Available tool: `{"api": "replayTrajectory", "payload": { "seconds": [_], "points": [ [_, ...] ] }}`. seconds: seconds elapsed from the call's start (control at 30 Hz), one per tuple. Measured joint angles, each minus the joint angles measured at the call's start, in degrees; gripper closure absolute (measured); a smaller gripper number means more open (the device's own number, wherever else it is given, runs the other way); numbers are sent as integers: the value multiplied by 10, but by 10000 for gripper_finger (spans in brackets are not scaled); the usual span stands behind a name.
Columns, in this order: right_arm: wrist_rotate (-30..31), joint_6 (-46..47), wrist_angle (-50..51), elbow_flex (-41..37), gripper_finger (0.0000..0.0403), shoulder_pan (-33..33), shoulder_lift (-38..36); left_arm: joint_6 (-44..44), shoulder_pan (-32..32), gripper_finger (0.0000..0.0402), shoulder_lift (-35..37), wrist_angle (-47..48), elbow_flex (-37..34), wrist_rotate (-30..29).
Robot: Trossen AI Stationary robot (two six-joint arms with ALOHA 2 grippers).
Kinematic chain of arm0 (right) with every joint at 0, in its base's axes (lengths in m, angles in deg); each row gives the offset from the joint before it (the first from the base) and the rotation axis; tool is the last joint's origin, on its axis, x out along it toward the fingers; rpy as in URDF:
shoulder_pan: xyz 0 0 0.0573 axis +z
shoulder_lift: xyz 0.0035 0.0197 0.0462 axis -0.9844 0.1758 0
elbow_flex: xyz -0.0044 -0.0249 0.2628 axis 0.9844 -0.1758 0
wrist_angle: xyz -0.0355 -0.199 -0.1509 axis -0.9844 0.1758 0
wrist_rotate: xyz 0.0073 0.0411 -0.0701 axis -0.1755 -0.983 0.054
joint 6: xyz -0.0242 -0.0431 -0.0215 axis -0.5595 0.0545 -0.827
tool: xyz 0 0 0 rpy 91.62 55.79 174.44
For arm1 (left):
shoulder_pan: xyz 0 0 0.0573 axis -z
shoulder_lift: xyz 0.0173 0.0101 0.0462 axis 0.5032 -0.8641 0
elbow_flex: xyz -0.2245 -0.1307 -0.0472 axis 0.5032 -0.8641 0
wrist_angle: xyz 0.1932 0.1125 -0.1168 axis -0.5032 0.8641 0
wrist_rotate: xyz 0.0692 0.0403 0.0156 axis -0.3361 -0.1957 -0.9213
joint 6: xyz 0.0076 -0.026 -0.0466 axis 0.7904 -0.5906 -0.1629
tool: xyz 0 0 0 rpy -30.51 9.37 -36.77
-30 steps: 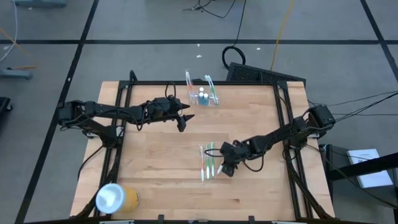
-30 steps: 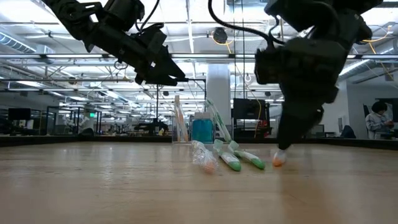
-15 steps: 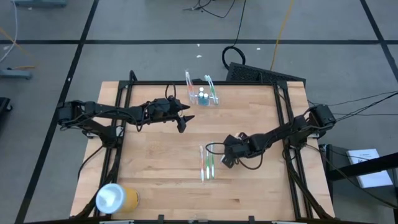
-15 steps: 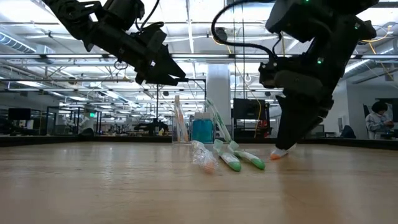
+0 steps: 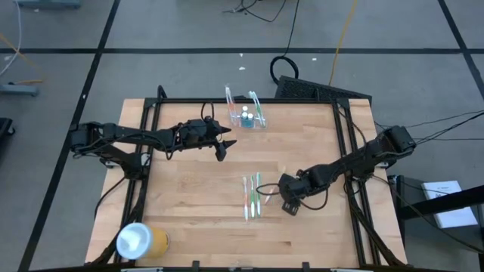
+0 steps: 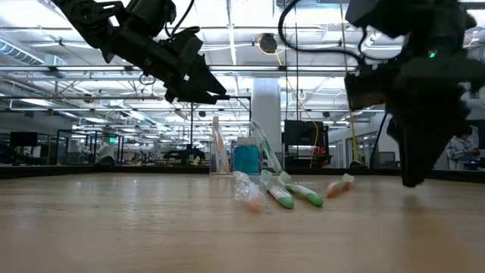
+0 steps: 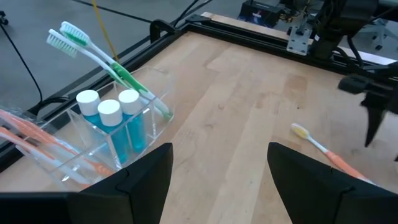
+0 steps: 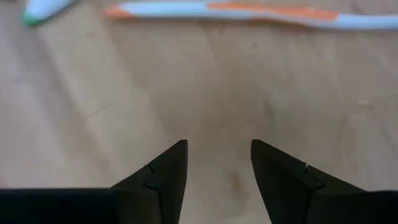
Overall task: Pick & Place toothbrushing station
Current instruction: Put the orange toothbrush into the transparent organizer
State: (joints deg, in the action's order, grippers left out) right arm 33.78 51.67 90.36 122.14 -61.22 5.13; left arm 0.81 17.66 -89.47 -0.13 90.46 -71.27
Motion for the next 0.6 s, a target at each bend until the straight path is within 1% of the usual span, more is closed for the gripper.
{"api": "replayTrajectory", "payload": {
  "seconds": [0.07,0.13,0.23,0.33,0.4,0.47,0.6],
  "points": [
    [18,22,18,0,234,5,-17,0,0,131,0,0,0,0],
    [64,49,44,1,234,7,-28,0,0,131,0,0,0,0],
    [151,78,69,0,234,11,-30,0,0,131,0,0,0,0],
    [199,81,76,0,234,11,-24,0,0,131,0,0,0,0],
    [213,85,61,-16,234,11,-21,0,0,131,0,2,0,0],
    [211,100,38,-39,234,10,-22,0,0,131,0,4,0,0],
    [216,184,1,-90,232,-1,-25,0,0,131,0,4,0,0]
  ]
}}
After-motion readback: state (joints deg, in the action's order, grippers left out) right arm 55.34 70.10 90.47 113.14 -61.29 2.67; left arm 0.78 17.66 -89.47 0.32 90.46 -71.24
